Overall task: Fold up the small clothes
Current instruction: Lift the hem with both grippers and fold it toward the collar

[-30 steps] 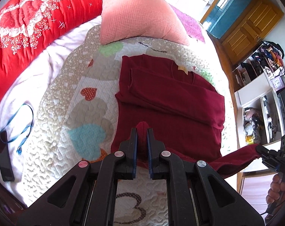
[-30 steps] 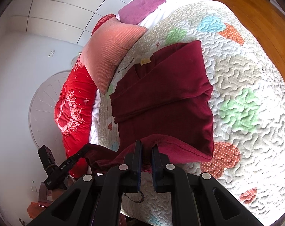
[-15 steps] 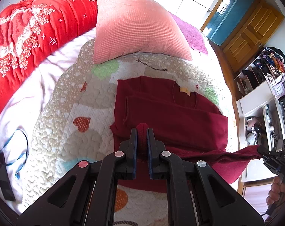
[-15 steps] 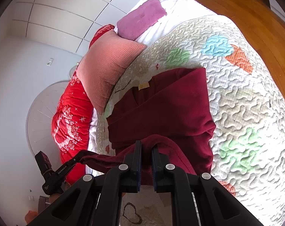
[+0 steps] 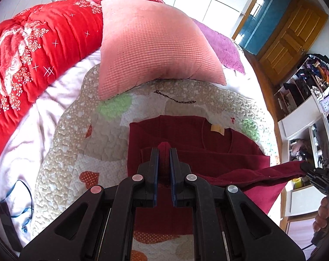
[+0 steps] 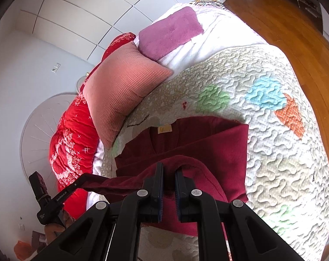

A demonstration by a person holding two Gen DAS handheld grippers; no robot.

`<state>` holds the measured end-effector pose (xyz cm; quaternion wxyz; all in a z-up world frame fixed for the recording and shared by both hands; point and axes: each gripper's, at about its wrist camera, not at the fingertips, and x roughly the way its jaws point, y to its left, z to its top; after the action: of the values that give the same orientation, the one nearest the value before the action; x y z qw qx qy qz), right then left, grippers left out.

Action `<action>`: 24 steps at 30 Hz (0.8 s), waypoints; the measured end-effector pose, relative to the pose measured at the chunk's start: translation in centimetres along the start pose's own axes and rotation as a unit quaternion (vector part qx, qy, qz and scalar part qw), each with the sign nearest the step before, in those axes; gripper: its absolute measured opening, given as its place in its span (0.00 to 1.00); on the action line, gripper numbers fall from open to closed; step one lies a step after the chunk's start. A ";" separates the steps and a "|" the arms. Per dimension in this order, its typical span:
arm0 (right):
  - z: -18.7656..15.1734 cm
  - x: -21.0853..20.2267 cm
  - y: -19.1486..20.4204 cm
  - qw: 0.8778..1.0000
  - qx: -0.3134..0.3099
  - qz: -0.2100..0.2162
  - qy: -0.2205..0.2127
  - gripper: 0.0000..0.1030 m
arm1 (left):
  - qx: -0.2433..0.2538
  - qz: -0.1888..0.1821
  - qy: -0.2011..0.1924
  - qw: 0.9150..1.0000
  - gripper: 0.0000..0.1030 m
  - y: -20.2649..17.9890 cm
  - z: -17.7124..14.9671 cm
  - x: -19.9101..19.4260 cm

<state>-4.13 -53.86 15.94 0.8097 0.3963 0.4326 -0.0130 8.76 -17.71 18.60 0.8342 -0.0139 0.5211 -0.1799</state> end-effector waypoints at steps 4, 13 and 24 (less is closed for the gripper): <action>1.4 1.4 -0.5 1.000 0.006 -0.007 0.002 0.08 | 0.002 0.006 0.003 1.000 0.07 -0.2 1.0 1.5; 3.5 4.5 -1.8 1.000 -0.003 -0.030 0.008 0.08 | 0.017 0.022 0.009 1.000 0.08 -0.6 2.4 5.4; 5.5 7.5 -3.5 0.999 0.009 -0.050 -0.004 0.08 | 0.031 0.055 -0.006 0.998 0.02 -1.4 4.8 9.4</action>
<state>3.09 -57.43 10.15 0.8059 0.3815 0.4489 -0.0592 16.25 -22.82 12.93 0.8461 0.0402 0.5100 -0.1496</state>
